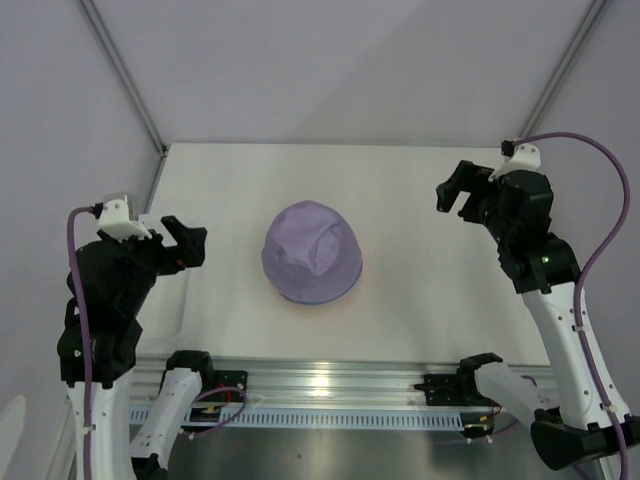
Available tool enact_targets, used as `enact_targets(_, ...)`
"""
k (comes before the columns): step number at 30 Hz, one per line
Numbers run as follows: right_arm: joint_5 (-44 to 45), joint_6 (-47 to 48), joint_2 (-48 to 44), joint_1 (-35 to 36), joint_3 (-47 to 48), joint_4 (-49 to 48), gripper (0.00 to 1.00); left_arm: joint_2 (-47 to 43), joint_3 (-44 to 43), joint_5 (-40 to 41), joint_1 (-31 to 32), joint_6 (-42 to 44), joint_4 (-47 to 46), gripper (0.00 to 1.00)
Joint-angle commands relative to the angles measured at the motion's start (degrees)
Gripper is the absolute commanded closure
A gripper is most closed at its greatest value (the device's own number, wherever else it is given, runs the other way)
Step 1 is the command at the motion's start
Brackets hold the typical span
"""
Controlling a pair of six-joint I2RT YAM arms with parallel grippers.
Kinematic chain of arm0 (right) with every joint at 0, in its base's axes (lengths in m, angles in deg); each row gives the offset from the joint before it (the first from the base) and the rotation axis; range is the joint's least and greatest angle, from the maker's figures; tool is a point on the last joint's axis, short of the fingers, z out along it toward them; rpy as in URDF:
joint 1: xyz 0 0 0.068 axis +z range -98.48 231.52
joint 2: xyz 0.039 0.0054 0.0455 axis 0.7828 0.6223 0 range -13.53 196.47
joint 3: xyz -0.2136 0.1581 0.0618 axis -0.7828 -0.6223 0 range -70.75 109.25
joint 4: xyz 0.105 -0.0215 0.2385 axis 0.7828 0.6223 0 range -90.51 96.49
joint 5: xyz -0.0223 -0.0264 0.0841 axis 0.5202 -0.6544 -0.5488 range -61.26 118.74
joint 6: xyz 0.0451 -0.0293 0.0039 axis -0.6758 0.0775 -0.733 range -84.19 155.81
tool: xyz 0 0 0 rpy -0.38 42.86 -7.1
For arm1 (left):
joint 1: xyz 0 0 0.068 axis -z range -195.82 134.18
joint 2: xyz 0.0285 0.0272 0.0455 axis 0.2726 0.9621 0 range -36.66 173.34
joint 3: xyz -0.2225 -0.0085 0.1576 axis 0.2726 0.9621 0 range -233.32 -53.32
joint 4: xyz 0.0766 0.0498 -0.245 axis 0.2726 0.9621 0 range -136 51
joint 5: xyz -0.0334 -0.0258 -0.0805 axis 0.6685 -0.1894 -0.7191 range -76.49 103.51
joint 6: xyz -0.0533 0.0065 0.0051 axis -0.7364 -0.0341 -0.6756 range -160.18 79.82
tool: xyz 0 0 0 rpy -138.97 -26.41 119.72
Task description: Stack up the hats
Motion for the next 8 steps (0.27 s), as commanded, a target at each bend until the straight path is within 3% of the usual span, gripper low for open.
enact_targets(1,2.9,-0.5,0.3,0.1,-1.6,2.7,0.01,0.0,1.2,1.1,0.1,1.3,-0.5,0.01)
enact_targets(8,1.2,-0.8,-0.3,0.0,-1.7,3.1,0.0,0.1,1.4,0.0,0.1,1.1,-0.1,0.01)
